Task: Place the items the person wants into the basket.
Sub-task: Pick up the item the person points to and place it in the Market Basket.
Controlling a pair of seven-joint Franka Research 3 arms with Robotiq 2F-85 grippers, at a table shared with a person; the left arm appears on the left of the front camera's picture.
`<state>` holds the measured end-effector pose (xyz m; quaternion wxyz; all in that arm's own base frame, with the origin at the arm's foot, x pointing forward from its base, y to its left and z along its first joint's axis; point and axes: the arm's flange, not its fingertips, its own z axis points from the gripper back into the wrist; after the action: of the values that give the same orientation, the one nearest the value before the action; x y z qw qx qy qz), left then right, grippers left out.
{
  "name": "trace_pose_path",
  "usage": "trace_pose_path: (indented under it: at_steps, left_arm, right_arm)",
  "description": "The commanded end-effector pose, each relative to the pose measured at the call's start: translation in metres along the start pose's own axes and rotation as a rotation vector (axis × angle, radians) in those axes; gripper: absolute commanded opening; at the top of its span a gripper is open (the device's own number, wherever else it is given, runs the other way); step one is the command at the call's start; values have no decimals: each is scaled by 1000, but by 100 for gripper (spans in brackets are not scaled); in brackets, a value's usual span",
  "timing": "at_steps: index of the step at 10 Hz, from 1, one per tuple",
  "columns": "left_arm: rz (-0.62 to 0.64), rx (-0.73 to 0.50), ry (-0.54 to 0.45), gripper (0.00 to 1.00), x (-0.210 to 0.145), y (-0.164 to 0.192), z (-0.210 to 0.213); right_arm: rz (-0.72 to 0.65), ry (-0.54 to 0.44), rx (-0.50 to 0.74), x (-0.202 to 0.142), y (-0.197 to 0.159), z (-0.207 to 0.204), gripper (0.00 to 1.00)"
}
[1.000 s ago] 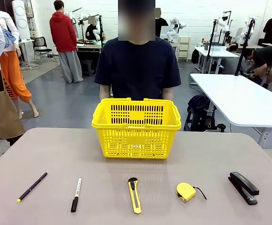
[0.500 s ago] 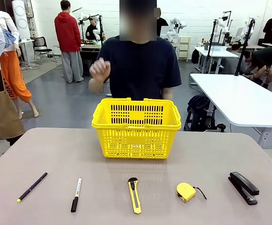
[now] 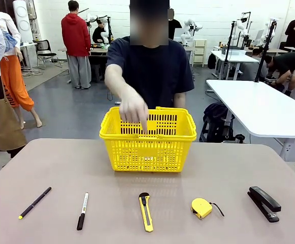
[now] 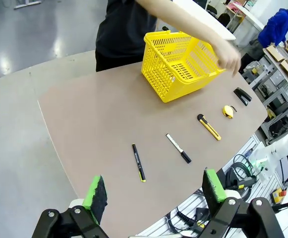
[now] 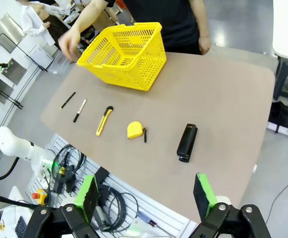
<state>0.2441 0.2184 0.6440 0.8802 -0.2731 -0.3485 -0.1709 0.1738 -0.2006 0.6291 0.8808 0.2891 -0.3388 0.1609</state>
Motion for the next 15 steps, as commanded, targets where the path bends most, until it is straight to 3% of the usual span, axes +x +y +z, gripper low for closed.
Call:
trace_pose_path:
  at_steps: [1,8,10,12,14,15]
  left_arm:
    - [-19,-13,-9,100,0,1,1]
    - [0,0,0,100,0,0,0]
    - [-67,95,175,100,40,-81,-47]
    - [-113,170,389,100,78,-156,-123]
    - [-141,274,539,100,84,-217,-196]
    - [-126,350,565,100,75,-248,-233]
  right_arm:
    - [12,-2,17,-3,-4,-2,100]
    - [12,-2,17,-3,-4,-2,100]
    - [12,-2,17,-3,-4,-2,100]
    - [12,-2,17,-3,-4,-2,100]
    - [12,-2,17,-3,-4,-2,100]
    - [12,-2,17,-3,-4,-2,100]
